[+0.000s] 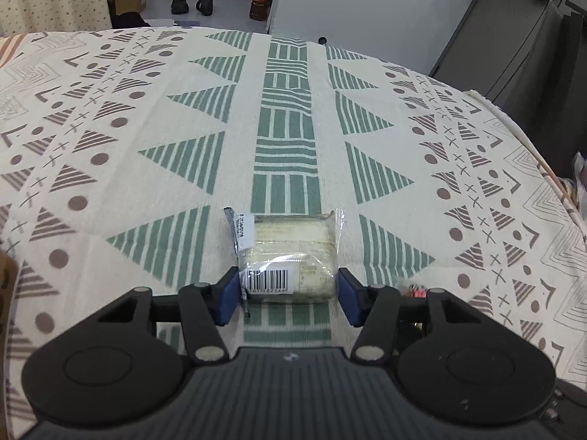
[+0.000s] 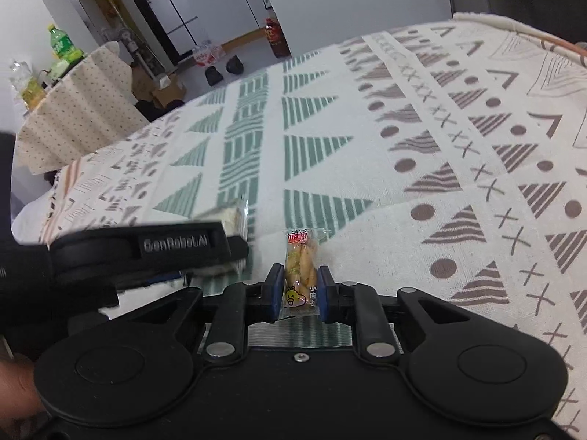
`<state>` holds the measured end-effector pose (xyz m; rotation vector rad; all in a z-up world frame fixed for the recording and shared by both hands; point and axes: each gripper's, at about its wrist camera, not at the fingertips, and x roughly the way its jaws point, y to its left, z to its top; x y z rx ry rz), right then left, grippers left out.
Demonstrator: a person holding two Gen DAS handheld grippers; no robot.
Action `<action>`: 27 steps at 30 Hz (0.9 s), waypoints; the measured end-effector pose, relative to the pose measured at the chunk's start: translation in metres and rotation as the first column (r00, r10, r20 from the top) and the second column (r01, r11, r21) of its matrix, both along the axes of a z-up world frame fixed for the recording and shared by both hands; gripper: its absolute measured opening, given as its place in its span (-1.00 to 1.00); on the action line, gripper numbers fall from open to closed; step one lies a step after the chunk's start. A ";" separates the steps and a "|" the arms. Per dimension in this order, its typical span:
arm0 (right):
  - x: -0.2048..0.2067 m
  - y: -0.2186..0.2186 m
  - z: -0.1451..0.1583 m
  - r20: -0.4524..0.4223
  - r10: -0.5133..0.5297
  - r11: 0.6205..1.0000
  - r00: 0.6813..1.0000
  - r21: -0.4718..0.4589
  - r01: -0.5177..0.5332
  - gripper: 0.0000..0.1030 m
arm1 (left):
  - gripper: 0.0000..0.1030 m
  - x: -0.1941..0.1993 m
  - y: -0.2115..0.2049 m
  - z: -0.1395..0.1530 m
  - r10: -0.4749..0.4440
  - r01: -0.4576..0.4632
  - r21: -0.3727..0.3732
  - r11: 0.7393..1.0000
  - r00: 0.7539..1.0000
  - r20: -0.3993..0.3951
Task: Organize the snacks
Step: 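Carry white bread and orange candy with both tools over the box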
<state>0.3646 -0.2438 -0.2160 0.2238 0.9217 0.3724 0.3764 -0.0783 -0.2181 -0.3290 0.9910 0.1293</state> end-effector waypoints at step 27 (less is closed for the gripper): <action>-0.051 -0.010 0.068 0.117 -0.014 0.995 0.993 0.096 0.003 -0.63 | 0.05 -0.103 0.027 0.098 0.104 -0.106 0.054 0.993 0.994 0.045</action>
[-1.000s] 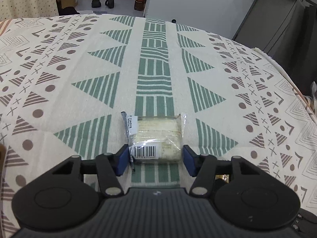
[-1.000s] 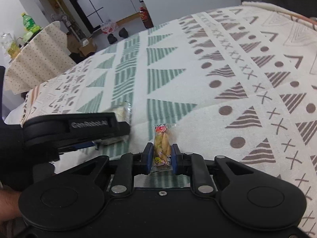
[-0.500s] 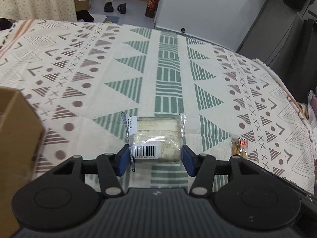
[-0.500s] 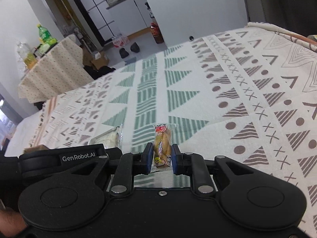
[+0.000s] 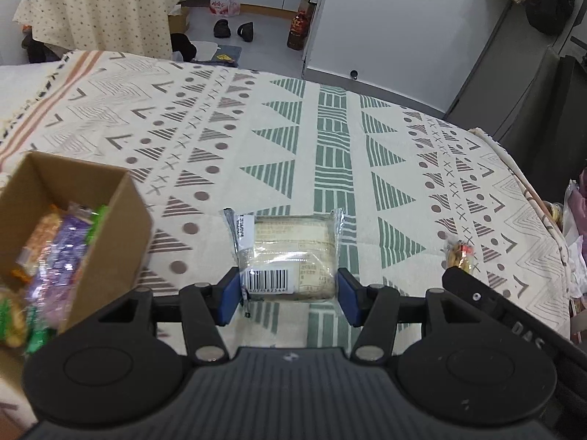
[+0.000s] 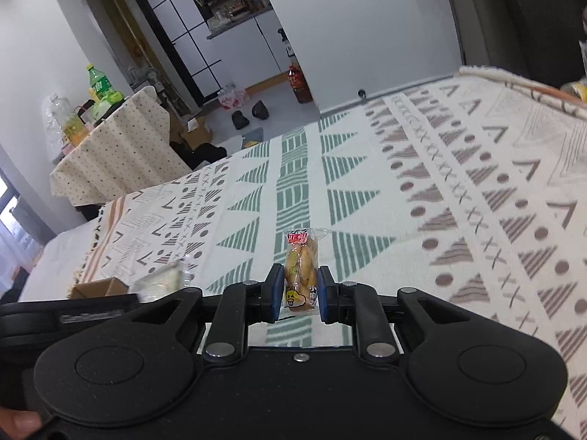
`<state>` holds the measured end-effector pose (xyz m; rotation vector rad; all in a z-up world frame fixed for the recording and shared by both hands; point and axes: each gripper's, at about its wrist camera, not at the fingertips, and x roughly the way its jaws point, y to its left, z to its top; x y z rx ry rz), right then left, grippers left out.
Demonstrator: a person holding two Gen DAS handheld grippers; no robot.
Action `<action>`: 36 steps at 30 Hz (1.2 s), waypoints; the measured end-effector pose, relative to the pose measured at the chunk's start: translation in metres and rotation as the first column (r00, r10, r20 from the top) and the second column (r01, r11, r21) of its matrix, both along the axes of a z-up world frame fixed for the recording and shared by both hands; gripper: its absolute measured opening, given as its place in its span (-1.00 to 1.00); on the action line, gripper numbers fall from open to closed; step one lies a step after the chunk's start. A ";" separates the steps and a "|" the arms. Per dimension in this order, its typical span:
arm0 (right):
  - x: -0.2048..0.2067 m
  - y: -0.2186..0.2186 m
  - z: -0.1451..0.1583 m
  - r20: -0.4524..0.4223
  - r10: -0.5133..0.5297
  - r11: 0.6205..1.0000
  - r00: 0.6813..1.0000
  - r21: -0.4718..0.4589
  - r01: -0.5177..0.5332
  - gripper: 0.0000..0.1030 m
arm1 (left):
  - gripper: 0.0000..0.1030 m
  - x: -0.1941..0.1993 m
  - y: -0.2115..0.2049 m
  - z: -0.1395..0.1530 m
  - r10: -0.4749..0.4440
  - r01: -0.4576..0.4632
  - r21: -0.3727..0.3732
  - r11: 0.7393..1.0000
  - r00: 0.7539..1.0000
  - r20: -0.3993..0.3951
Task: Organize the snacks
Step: 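Carry white bread and orange candy with both tools over the box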
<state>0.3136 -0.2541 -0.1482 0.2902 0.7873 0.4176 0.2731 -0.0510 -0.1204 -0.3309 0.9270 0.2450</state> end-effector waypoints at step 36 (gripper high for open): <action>-0.096 0.058 0.109 0.094 0.074 0.995 0.993 0.059 -0.080 -0.63 | 0.05 -0.115 0.091 0.106 0.079 -0.072 -0.056 0.996 0.988 0.131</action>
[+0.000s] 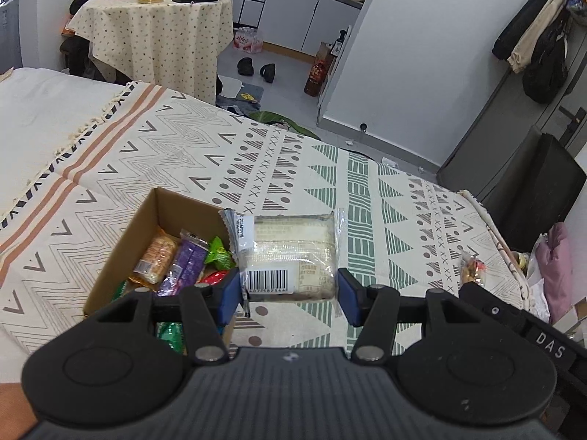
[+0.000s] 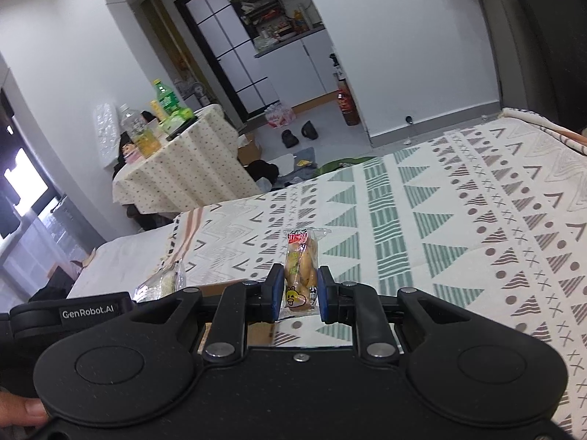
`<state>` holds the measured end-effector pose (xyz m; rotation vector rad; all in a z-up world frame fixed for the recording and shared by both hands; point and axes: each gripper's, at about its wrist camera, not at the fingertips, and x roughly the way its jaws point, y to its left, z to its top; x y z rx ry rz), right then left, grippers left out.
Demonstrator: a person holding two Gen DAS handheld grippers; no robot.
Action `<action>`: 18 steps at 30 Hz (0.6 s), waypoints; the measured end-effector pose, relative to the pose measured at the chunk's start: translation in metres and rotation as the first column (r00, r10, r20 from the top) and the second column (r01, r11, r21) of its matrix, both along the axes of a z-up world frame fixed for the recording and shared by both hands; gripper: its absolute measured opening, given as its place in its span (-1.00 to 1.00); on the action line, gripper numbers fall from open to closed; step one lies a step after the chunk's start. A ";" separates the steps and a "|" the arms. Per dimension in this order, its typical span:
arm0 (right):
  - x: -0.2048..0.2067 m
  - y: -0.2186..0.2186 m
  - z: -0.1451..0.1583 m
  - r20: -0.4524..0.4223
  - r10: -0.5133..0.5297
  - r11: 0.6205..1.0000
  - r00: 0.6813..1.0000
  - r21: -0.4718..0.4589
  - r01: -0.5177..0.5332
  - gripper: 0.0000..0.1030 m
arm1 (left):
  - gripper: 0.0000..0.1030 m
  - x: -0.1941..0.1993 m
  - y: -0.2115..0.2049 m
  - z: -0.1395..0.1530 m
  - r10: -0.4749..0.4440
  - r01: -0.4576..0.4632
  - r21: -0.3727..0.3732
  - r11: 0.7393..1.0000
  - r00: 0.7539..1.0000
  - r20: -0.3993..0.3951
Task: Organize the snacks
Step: 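Carry white bread and orange candy with both tools over the box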
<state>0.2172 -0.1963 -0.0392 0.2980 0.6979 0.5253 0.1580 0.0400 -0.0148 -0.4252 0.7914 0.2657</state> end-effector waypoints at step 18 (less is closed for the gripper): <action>-0.013 0.093 0.000 -0.019 0.129 0.990 0.991 -0.052 -0.130 -0.63 | 0.05 -0.025 0.087 -0.011 0.074 -0.075 -0.061 0.995 0.997 -0.008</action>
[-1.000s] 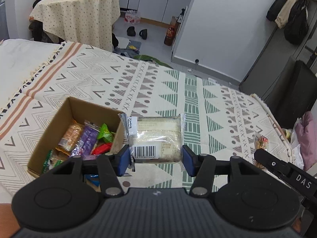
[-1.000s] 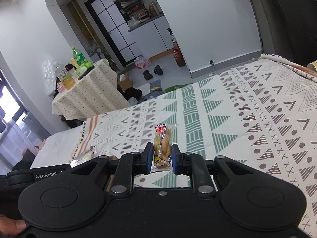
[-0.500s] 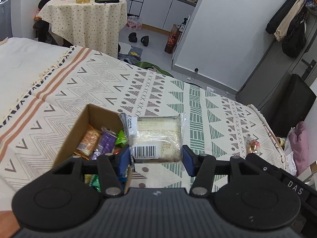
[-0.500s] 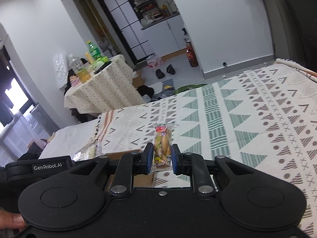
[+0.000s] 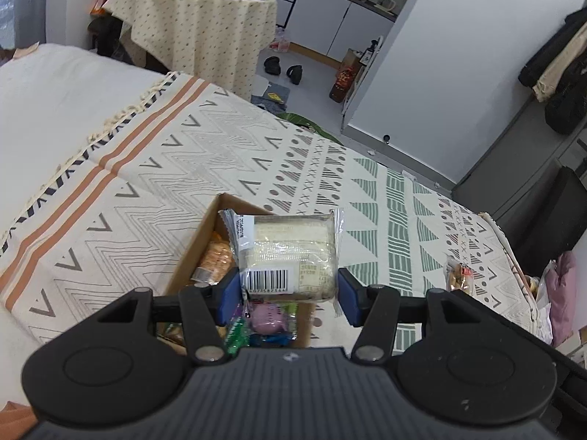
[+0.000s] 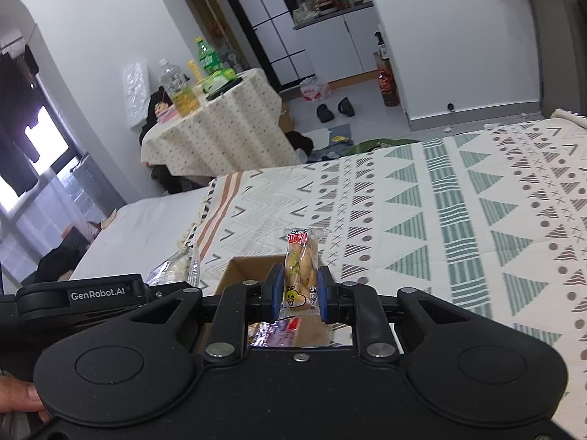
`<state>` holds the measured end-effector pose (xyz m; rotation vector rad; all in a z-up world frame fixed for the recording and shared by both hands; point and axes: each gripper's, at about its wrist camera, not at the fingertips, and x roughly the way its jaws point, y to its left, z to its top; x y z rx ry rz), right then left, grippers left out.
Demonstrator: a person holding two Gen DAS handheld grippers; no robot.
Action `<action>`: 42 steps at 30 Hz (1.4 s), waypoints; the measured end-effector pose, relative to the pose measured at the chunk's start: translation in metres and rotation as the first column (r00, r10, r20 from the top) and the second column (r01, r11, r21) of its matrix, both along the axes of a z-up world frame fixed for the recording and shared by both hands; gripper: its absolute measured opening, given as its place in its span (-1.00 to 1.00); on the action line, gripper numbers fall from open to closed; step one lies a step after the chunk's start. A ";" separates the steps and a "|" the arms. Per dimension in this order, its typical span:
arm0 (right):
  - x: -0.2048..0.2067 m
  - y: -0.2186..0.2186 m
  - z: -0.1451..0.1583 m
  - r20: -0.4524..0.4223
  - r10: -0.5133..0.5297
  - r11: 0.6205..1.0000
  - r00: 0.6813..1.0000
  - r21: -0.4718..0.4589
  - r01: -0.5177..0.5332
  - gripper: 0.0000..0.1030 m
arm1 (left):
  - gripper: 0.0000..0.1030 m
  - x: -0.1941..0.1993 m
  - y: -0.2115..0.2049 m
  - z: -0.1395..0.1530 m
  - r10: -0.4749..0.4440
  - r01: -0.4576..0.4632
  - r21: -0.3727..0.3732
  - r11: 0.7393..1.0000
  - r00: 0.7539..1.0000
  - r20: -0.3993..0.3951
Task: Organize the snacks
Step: 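Carry white bread and orange candy with both tools over the box, then open both tools to drop white bread and orange candy into box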
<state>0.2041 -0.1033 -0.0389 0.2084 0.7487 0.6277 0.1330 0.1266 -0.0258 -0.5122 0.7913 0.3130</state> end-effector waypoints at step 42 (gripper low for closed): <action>-0.033 0.015 -0.018 -0.088 -0.011 1.000 0.996 -0.021 0.009 0.23 | 0.75 -0.038 0.028 -0.025 0.029 -0.033 -0.038 0.999 0.995 -0.095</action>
